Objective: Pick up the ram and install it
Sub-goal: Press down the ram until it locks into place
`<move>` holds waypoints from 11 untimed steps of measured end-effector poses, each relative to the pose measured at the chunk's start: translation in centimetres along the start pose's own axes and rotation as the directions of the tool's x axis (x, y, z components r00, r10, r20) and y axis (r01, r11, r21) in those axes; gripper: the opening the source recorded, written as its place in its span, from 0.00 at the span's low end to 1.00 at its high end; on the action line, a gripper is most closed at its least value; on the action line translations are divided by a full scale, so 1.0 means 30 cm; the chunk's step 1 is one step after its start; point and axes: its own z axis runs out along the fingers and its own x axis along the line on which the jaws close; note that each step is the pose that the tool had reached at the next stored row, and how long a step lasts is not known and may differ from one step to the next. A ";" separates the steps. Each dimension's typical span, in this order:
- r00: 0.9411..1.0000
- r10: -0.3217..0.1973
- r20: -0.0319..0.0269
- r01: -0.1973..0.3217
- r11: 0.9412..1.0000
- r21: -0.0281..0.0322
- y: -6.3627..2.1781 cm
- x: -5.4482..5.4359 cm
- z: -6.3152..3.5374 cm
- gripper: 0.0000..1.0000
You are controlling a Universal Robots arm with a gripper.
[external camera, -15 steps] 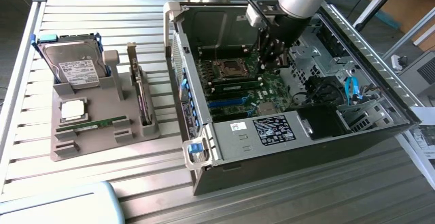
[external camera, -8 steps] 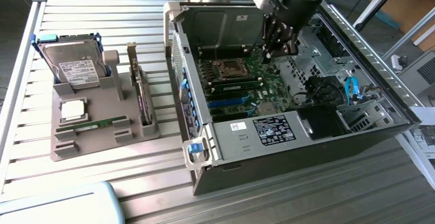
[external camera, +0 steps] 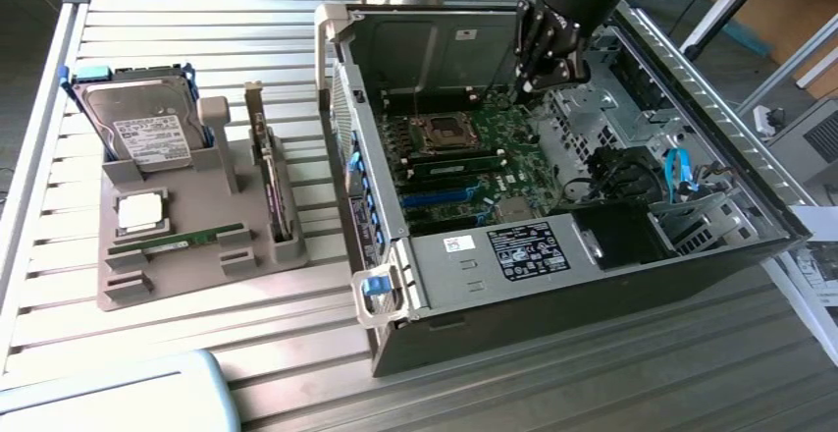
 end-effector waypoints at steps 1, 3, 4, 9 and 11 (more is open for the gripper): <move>1.000 0.000 0.000 0.000 1.000 0.000 0.000 0.000 0.000 0.10; 1.000 0.000 0.000 0.000 1.000 0.000 0.000 0.000 0.000 0.10; 1.000 0.004 0.000 -0.004 1.000 0.000 0.000 0.000 0.000 0.10; 0.993 0.116 0.003 -0.116 0.993 0.002 0.000 0.000 0.000 0.10; 0.987 0.161 0.005 -0.161 0.987 0.003 0.000 0.000 0.000 0.10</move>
